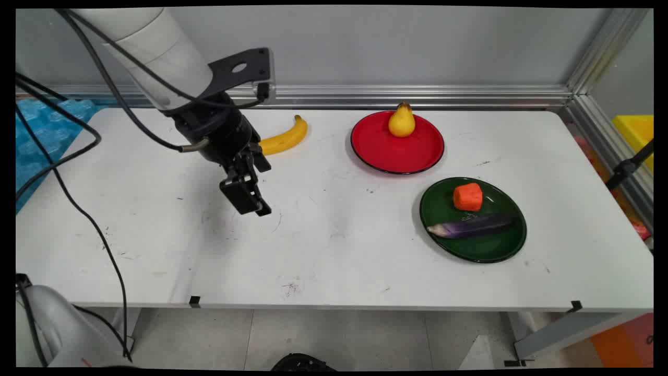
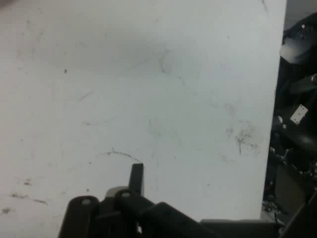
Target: Pick up the mandarin from the green plate
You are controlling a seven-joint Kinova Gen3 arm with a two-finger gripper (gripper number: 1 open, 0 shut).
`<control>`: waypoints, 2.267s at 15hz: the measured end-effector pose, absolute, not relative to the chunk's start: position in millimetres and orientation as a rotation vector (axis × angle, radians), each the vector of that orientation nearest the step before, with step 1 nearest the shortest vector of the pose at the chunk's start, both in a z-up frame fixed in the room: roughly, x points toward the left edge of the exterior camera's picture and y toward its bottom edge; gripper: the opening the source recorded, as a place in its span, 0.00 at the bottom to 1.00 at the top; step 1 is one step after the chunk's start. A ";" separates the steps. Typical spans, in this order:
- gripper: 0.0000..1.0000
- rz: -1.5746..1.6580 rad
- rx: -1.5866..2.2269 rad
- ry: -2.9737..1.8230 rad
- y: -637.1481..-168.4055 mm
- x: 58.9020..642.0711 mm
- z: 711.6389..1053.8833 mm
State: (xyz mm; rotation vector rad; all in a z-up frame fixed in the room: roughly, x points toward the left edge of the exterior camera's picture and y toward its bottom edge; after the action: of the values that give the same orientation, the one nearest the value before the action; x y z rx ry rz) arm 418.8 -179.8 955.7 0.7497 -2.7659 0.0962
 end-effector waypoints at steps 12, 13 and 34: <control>1.00 0.202 0.935 -2.640 -210.9 367.8 962.6; 1.00 0.205 0.938 -2.627 -215.8 360.2 960.2; 1.00 0.277 0.829 -2.565 -323.4 183.8 865.4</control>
State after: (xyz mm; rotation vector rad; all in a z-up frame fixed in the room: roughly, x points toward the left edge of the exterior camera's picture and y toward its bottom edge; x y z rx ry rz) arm 183.8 -323.4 865.4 0.8293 -2.5646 0.2768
